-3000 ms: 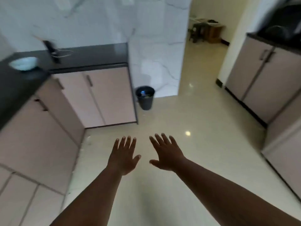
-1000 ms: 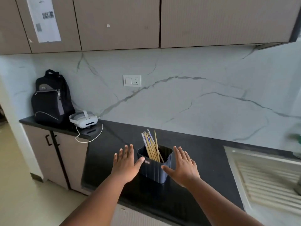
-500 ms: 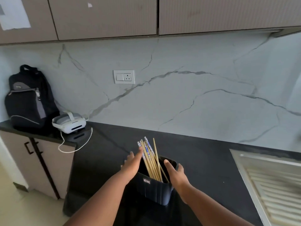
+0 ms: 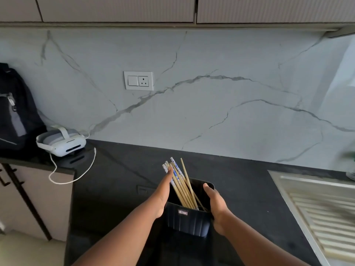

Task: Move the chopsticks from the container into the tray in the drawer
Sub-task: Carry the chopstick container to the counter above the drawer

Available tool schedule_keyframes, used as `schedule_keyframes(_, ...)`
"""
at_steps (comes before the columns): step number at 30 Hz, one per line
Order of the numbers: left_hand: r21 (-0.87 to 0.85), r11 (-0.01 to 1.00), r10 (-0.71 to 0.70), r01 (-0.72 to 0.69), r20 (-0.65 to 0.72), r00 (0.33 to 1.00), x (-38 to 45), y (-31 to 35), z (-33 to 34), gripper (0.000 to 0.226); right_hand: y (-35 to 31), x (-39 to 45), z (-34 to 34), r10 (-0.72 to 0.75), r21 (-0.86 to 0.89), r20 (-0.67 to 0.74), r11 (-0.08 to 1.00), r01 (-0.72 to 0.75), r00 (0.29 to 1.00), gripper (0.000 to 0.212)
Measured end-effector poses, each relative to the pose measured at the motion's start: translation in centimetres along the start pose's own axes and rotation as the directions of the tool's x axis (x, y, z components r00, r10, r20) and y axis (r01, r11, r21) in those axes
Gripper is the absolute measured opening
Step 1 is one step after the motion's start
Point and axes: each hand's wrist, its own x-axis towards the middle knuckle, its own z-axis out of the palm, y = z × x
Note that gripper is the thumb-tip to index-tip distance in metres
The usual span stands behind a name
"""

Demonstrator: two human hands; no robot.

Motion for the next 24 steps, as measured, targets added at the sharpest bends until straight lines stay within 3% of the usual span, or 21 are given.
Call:
schedule_keyframes(9,-0.141,0.989,0.022,-0.050,-0.192,0.981,-3.8,-0.4,-1.7,0.098,-1.6,-0.6,2.1,0.051,-0.097,0.179,0.995,-0.035,0.983,0.059)
schedule_keyframes(15,-0.206,0.972,0.032,-0.114,-0.366,0.930,-9.9,-1.2,-2.2,0.093,-0.7,-2.7,3.8,0.031,-0.200,0.332,0.979,0.039,0.943,0.057)
schedule_keyframes(18,-0.265,0.952,0.005,-0.152,-0.482,0.876,-14.5,-3.1,-2.1,0.088,0.3,-4.9,4.6,0.099,-0.253,0.460,0.967,0.024,0.882,0.061)
schedule_keyframes(21,-0.348,0.889,0.048,-0.299,-0.576,0.816,-19.9,-5.6,-1.4,0.068,1.7,-8.1,5.3,0.211,-0.313,0.591,0.950,-0.020,0.778,0.064)
schedule_keyframes(24,-0.295,0.891,0.052,-0.346,-0.689,0.723,-25.7,-8.0,-0.3,0.068,3.6,-11.9,6.1,0.283,-0.358,0.688,0.933,-0.026,0.668,0.064)
